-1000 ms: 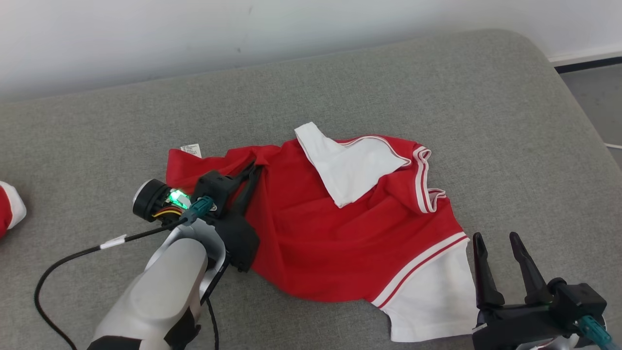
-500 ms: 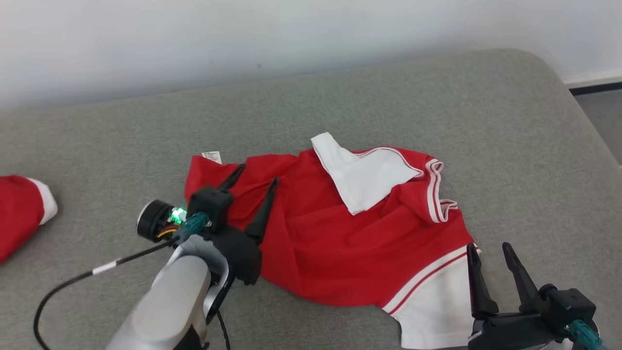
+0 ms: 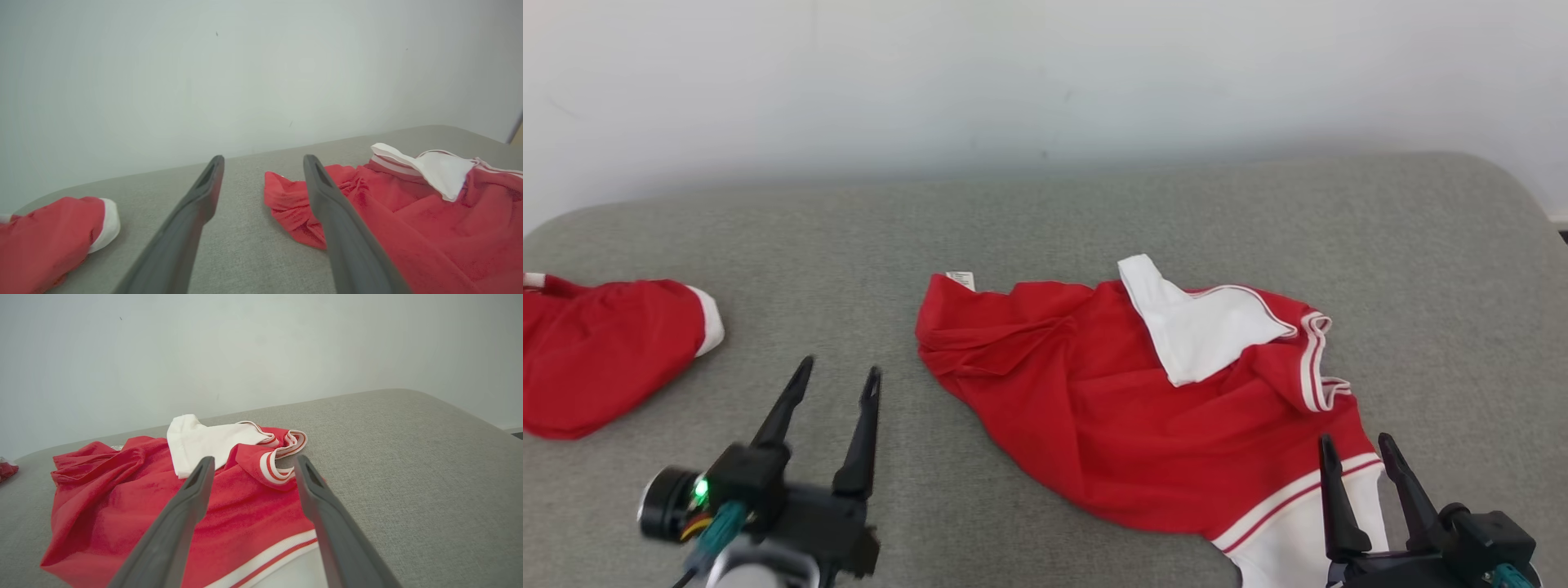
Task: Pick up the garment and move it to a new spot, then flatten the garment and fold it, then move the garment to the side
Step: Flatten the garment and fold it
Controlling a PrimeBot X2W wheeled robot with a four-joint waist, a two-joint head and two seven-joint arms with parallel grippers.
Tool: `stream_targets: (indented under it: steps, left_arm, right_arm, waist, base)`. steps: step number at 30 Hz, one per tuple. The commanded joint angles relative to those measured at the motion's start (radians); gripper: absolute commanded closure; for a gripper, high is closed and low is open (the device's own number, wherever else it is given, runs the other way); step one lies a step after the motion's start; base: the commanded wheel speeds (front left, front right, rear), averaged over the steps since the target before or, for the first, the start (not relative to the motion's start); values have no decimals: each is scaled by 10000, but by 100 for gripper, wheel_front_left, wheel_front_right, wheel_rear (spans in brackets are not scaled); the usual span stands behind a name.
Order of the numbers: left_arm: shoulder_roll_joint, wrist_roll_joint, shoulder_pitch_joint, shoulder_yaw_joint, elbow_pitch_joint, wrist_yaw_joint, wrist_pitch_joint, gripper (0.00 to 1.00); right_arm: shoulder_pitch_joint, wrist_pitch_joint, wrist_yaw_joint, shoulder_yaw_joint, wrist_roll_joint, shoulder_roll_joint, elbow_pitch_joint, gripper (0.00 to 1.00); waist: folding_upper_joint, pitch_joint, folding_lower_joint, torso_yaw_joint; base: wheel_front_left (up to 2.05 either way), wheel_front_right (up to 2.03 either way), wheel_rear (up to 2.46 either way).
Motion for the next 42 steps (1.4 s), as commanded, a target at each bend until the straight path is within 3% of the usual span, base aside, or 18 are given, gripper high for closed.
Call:
stream_targets:
  steps: [1,8,17,27,34,42]
  left_arm:
    - [6,128,422,252,-288,70,-32,0]
    - [-471,427,2290,1640,-1345,144,-32,0]
    - [-959,876,2531,2173,-1544,-140,-32,0]
    - [-936,1151,778,1744,-664,-668,-33,0]
    - [-842,935,-491,1102,701,-767,-33,0]
    - [-494,445,-1589,-262,2494,-745,-33,0]
  right_arm:
    - [122,-3,-23,-30,-78,-9,-56,0]
    - [303,-3,-23,-128,-117,25,-145,0]
    - [194,-3,-23,-60,-75,-56,-187,0]
    - [-203,-3,-23,84,-36,-57,-192,0]
    - [-464,-5,-23,65,30,0,-193,0]
    - [-672,-3,-23,91,73,70,-149,0]
  waist:
    - [0,-238,1,299]
    - [0,-337,1,671]
    - [0,-234,1,760]
    - [0,306,1,46]
    - [0,827,1,-617]
    - [0,1241,1,-1052]
  base:
    - [0,0,0]
    - [0,0,0]
    - [0,0,0]
    - [0,0,0]
    - [0,0,0]
    - [0,0,0]
